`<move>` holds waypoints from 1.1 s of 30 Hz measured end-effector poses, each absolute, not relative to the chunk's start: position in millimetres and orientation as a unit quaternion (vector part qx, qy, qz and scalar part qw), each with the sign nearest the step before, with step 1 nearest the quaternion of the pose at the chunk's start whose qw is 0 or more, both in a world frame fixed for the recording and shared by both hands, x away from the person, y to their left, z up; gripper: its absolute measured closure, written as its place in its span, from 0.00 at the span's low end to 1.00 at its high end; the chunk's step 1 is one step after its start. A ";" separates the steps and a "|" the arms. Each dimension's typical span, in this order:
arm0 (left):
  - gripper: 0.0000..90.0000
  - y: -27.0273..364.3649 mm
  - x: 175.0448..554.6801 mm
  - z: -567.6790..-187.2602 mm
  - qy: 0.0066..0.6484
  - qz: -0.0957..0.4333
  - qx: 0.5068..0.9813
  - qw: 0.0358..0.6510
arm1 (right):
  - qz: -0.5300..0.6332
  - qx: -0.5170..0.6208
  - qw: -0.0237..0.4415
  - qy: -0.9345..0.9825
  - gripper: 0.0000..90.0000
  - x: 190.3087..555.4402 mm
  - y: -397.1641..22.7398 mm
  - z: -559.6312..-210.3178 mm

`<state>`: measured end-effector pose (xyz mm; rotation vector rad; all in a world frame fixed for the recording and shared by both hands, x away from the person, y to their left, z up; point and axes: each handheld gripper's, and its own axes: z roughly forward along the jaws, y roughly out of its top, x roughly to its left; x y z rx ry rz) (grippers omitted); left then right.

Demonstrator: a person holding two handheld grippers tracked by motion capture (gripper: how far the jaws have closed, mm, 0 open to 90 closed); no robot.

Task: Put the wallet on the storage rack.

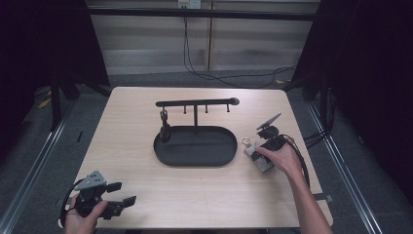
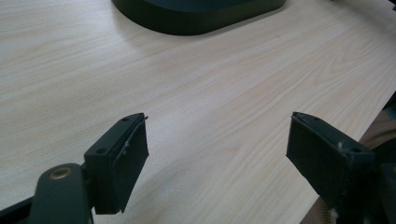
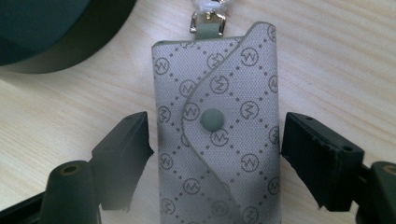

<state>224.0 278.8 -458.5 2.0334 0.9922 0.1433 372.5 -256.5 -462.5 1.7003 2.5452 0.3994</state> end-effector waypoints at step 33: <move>0.22 278.5 225.3 -459.8 0.387 0.053 0.815 0.428 | 0.090 0.561 0.022 0.823 0.33 378.1 -249.1 -474.0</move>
